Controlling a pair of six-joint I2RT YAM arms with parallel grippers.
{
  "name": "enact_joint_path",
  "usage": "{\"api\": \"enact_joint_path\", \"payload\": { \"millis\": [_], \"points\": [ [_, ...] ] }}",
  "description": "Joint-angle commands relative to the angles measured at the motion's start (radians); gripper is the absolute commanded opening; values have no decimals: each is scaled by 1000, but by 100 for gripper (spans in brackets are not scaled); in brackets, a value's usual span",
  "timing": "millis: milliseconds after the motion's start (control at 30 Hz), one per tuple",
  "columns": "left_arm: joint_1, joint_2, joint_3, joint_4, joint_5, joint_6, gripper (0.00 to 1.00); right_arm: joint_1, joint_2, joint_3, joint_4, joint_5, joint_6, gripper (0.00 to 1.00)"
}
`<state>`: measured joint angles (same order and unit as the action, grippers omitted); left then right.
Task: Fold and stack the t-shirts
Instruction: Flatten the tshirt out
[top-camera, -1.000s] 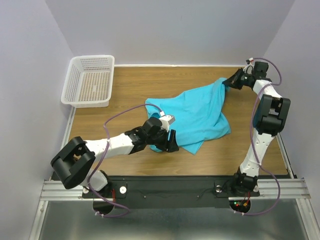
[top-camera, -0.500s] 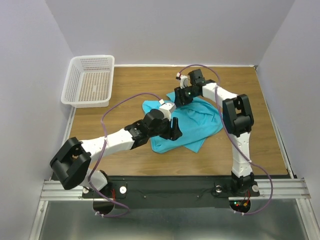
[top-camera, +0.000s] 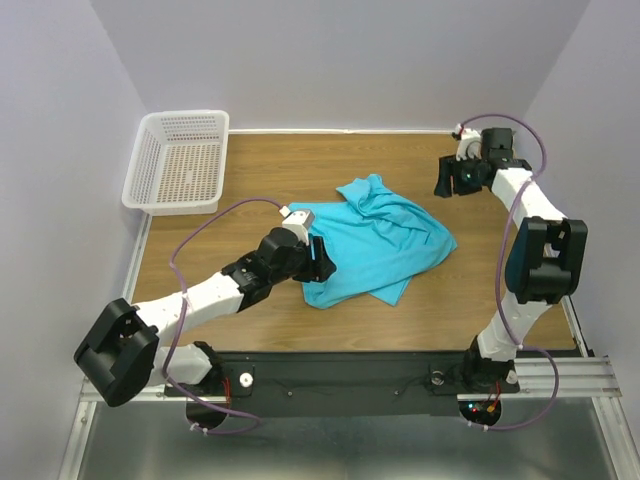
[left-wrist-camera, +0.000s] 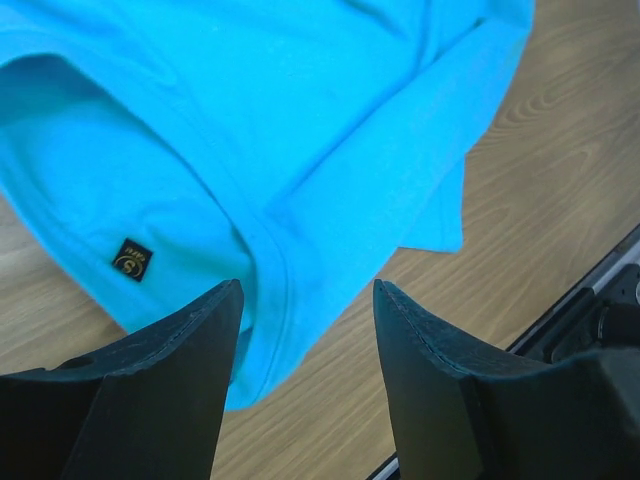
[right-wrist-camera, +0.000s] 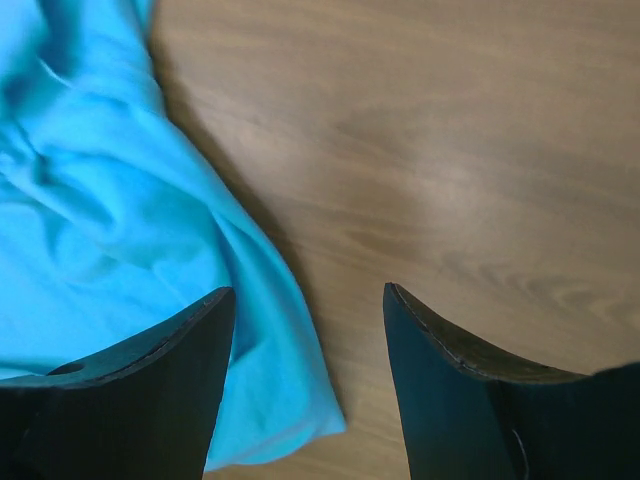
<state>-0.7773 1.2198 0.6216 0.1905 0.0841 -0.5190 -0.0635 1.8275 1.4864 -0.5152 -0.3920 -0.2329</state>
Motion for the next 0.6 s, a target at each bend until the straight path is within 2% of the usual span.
{"api": "enact_joint_path", "payload": {
  "millis": [0, 400, 500, 533, 567],
  "points": [
    [29, -29, -20, 29, -9, -55, 66, 7, -7, -107, -16, 24, -34, 67],
    [115, 161, 4, 12, 23, -145, 62, -1, -37, -251, -19, 65, -36, 64],
    [116, 234, 32, 23, 55, -145, 60, -1, -53, -278, -28, 71, -43, 52],
    [116, 254, 46, 23, 71, -148, 60, -1, -62, -282, -37, 64, -52, 34],
    [116, 273, 55, 24, 78, -148, 58, -1, -72, -284, -37, 64, -57, 23]
  ]
}}
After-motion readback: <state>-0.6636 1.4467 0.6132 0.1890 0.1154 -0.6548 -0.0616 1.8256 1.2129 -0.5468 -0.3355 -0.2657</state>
